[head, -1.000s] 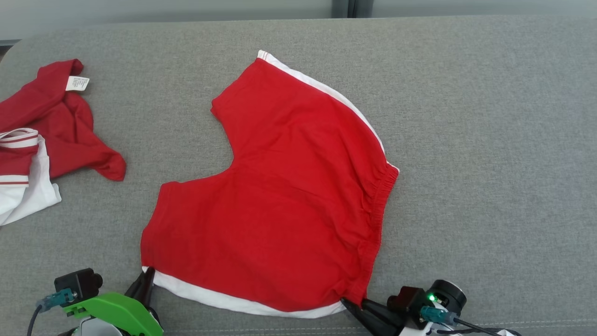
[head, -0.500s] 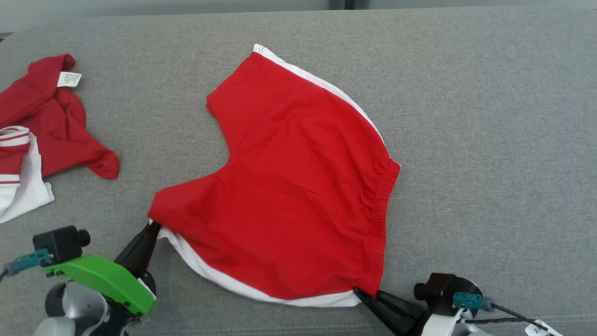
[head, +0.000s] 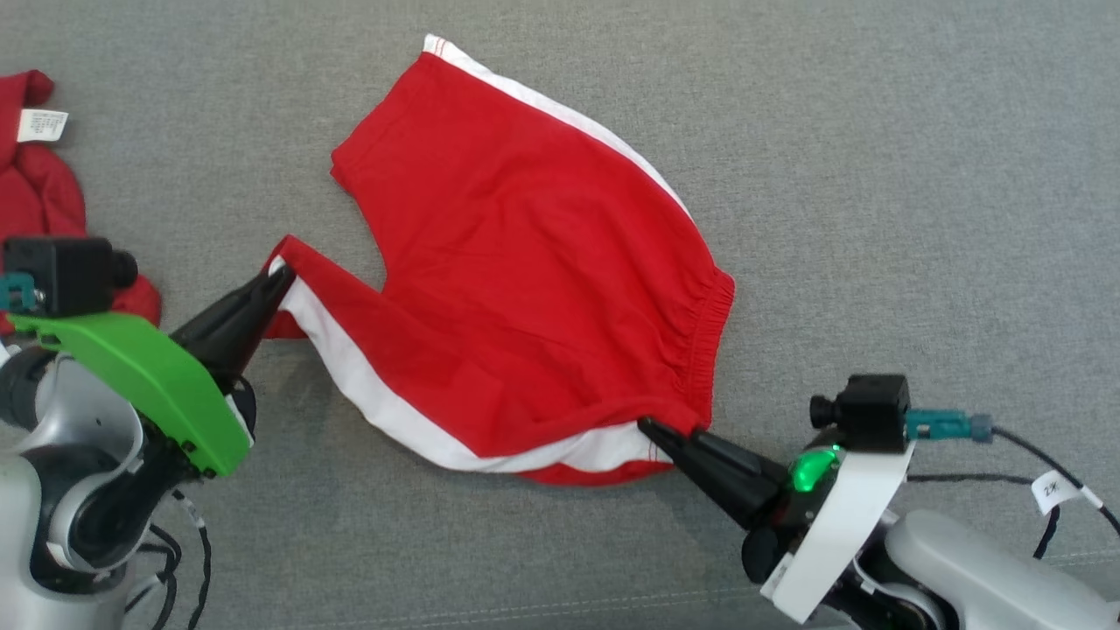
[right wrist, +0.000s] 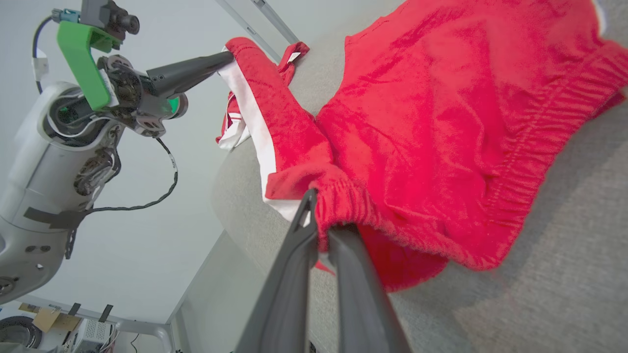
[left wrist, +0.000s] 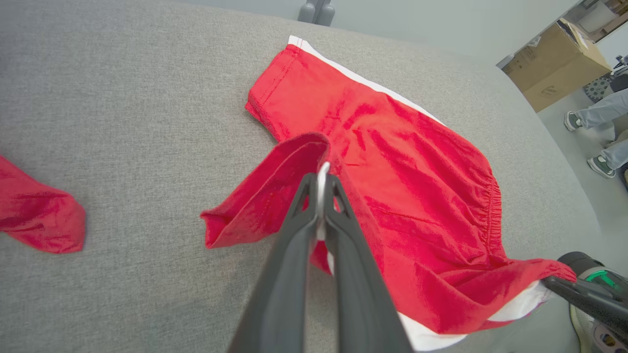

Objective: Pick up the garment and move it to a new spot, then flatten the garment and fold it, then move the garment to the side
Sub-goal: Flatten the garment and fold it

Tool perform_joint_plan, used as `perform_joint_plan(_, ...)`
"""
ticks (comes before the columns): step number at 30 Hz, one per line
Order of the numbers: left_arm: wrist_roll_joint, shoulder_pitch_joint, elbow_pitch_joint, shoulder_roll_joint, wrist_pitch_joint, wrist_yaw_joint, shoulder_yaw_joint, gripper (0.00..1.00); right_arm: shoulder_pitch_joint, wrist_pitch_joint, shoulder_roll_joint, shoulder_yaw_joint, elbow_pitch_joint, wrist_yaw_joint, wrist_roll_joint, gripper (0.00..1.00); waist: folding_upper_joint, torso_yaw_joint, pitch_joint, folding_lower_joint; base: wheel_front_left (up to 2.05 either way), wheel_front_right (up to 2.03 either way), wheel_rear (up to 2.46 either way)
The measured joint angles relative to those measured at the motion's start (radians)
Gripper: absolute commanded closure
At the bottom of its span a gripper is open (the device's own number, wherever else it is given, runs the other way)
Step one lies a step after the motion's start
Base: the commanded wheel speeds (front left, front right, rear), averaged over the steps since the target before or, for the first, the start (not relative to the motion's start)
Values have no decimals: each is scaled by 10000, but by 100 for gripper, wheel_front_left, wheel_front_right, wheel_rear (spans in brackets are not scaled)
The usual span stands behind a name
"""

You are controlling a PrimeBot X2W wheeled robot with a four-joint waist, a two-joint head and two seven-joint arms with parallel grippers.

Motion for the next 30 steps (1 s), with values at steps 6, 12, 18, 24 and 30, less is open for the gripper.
perform_joint_plan(6, -17, -1820, -717, 311, 1584, 683, -247, 100, -999, 314, -403, -784, -940, 0, 1772, 100, 0, -244, 527, 0, 0, 0, 0)
perform_joint_plan(12, -48, -4080, -548, 307, 2999, 1457, -366, 100, -1415, 848, -652, -1141, -1177, 0, 3252, 100, 0, -521, 1116, 0, 0, 0, 0)
perform_joint_plan(18, 608, -5866, 259, 360, 4098, 1616, -510, 100, -2068, 1152, -518, -1344, -1177, -2, 4207, 100, 0, -889, 1736, 0, 0, 0, 0)
perform_joint_plan(24, 1350, -7304, 1484, 343, 4727, 1628, -357, 100, -3010, 1360, -180, -1703, -995, -2, 4807, 100, 0, -1494, 2404, 0, 0, 0, 0)
perform_joint_plan(30, 2107, -8224, 2343, 270, 4903, 1628, -359, 100, -3420, 1411, -4, -1781, -562, -2, 4920, 100, 0, -2065, 2882, 1, 0, 0, 0)
